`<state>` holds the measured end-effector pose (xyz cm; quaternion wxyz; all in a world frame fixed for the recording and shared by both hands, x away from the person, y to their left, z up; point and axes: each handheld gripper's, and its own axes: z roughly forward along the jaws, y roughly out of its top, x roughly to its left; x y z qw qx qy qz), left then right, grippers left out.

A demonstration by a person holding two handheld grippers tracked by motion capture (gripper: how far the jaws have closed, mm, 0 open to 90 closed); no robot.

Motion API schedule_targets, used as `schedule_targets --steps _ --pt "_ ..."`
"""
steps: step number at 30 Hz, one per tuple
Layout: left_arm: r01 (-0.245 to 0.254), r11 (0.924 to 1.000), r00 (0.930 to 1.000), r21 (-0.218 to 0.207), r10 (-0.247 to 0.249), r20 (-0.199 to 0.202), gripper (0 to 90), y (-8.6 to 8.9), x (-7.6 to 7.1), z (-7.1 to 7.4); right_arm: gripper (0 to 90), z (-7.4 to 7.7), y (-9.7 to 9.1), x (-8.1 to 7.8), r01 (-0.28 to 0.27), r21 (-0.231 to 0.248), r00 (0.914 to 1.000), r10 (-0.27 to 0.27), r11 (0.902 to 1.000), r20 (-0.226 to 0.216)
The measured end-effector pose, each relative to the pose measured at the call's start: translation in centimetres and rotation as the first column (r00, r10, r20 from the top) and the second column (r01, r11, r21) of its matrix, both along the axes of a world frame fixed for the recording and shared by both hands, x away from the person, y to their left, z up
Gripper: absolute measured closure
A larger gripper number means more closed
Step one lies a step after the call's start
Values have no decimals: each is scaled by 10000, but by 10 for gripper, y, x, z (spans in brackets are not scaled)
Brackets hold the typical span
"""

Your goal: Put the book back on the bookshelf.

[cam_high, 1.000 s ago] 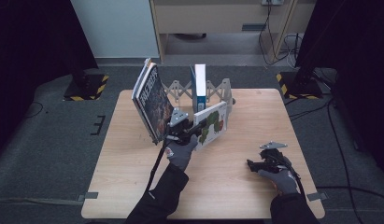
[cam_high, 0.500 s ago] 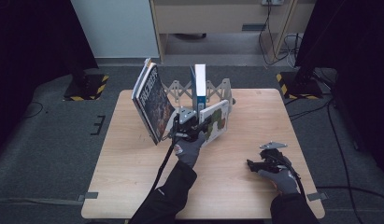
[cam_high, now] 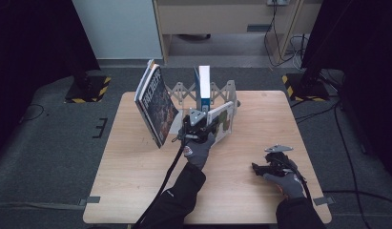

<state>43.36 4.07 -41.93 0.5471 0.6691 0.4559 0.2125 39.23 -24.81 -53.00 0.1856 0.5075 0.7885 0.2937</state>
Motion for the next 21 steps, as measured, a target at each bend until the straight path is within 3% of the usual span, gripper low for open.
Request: schedule_targets --steps 10,21 --pt "-242 9997 9995 20 243 -196 740 -5 9 -11 132 0 0 0 -31 -15 10000 31 10000 51" --pt "-448 9990 9990 53 448 -77 740 -8 15 -19 132 0 0 0 -34 22 10000 34 10000 27"
